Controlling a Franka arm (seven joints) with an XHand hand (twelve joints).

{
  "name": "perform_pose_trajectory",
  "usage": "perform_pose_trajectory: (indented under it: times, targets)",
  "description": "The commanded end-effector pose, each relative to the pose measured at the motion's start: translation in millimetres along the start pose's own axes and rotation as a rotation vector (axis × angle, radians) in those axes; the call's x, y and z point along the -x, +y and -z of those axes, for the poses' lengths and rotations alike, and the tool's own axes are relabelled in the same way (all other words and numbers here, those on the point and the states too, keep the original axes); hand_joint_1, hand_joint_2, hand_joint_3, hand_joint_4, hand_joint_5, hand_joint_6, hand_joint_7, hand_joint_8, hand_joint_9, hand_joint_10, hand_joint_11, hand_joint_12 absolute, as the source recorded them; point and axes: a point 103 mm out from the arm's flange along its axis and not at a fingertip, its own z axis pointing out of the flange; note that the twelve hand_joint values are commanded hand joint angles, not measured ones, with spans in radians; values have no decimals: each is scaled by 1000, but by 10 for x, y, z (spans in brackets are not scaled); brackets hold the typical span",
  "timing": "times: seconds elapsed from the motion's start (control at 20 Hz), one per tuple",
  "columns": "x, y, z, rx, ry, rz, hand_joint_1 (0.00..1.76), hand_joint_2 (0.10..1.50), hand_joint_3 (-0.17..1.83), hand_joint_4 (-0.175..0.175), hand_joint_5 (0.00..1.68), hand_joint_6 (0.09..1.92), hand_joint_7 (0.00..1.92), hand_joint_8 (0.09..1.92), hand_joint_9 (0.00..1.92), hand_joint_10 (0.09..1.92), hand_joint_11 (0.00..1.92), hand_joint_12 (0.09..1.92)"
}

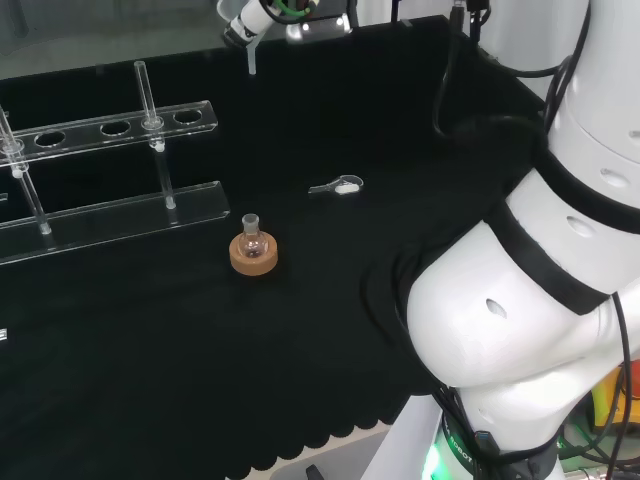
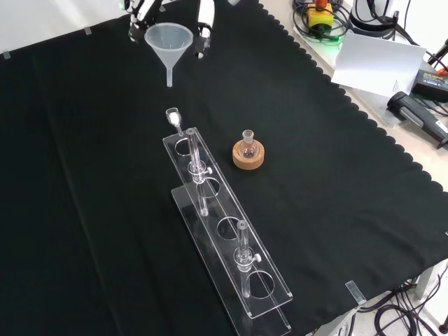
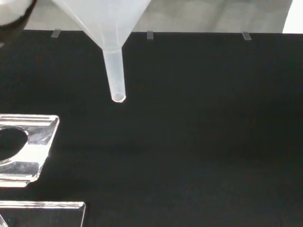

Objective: Place the funnel on the round-bottom flask.

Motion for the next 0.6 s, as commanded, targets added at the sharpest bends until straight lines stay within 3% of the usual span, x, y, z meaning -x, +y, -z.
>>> perform_pose_trajectory:
  times: [0.05,0.6]
  targets:
    - [17,-31,54,5,-3,1,797,561,558,175,1064,207,1209,130,749,358,0,1271]
    - [-198,-58,73,-15,-4,1,801,545,589,175,1051,224,1215,115,749,344,0,1244]
